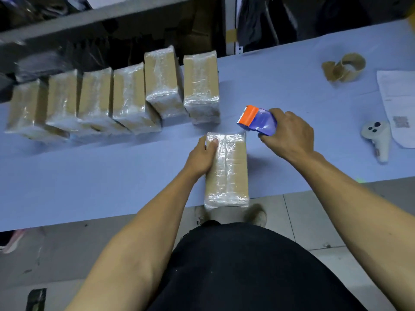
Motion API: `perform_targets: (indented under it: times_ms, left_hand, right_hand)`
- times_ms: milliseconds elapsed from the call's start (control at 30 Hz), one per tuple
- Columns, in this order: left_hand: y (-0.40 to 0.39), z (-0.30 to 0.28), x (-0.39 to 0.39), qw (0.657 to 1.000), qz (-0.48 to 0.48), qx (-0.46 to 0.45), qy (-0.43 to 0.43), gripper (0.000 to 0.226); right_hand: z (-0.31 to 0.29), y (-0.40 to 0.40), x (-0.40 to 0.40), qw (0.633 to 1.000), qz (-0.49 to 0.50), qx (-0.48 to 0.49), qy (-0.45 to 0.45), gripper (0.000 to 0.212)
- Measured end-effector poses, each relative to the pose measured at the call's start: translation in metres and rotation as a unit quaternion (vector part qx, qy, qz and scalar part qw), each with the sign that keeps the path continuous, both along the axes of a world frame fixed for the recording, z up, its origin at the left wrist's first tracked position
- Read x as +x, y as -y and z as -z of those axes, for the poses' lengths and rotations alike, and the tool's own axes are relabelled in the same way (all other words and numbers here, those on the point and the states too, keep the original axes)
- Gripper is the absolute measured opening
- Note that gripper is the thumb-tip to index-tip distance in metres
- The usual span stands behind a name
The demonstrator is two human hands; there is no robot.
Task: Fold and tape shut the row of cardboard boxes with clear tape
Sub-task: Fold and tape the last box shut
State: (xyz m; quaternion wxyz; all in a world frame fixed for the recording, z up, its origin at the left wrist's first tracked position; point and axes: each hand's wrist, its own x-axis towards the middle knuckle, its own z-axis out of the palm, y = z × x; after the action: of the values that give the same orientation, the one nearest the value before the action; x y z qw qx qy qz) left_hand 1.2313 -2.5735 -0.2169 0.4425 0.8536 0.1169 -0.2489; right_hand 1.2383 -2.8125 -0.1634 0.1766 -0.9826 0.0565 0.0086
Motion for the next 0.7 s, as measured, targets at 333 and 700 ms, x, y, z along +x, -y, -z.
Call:
perform_targets:
  times_ms: [333,700]
  left_hand:
    - [0.016,-0.030,0.012,0.979,-0.084,-0.010,0.188,0.046]
    - [0.022,-0.077,0.051,0.954,-0.125,-0.268,0.039,0.028]
  right_hand:
    - [-0.023,0.000,-0.002,0.990,-0.088,0.067,0.087,0.056]
    - [-0.031,-0.010,0.015,0.981,-0.141,0.086,0.097,0.060]
